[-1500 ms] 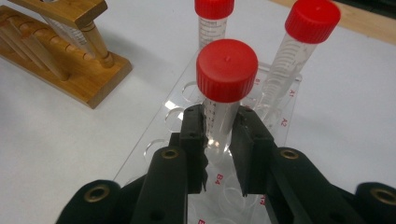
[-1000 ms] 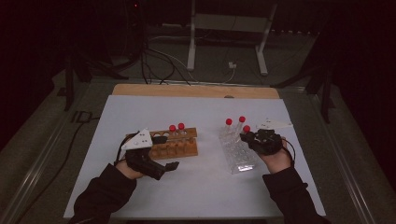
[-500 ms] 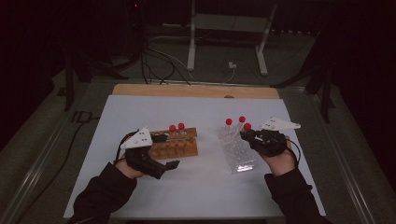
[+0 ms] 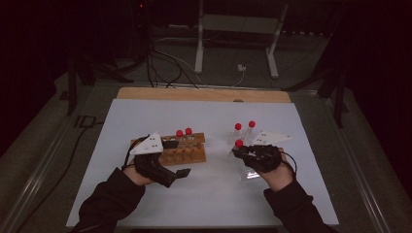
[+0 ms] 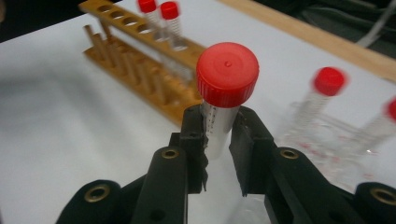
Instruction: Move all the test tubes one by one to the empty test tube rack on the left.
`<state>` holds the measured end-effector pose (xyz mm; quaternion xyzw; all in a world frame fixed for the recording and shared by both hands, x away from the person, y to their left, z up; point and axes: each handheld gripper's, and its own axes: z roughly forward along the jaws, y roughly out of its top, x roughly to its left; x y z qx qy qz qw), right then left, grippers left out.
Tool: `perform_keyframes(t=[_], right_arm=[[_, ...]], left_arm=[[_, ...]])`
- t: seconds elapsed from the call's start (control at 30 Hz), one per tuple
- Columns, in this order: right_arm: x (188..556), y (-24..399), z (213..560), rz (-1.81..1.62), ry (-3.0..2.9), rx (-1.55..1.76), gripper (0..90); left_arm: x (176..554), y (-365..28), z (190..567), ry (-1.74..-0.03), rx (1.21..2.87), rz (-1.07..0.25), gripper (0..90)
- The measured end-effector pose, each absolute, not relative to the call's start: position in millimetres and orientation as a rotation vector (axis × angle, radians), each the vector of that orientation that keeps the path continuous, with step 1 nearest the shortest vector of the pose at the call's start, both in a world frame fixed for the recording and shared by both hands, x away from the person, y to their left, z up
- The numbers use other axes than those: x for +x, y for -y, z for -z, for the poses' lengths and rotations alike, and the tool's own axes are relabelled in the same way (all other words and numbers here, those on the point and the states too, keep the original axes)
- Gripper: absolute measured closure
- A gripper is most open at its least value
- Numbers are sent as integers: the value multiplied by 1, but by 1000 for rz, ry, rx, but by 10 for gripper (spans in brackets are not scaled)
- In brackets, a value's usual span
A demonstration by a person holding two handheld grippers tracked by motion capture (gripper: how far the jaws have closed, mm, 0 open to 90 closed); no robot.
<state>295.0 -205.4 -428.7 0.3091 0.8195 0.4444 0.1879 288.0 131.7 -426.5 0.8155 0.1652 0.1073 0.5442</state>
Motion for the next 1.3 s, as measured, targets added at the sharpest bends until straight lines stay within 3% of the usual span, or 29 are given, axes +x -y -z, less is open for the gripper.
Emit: perform_keyframes(t=[0.9, 1.0, 1.3], right_arm=[[270, 152, 454, -1222, -2535, 688, 748], [267, 149, 454, -1224, -2549, 670, 748], [263, 144, 453, -1244, -2566, 642, 748]], left_arm=[[281, -100, 430, -310, 1979, -184, 50], [281, -96, 431, -296, 1982, -179, 79], [280, -84, 434, -254, 1986, -184, 302]])
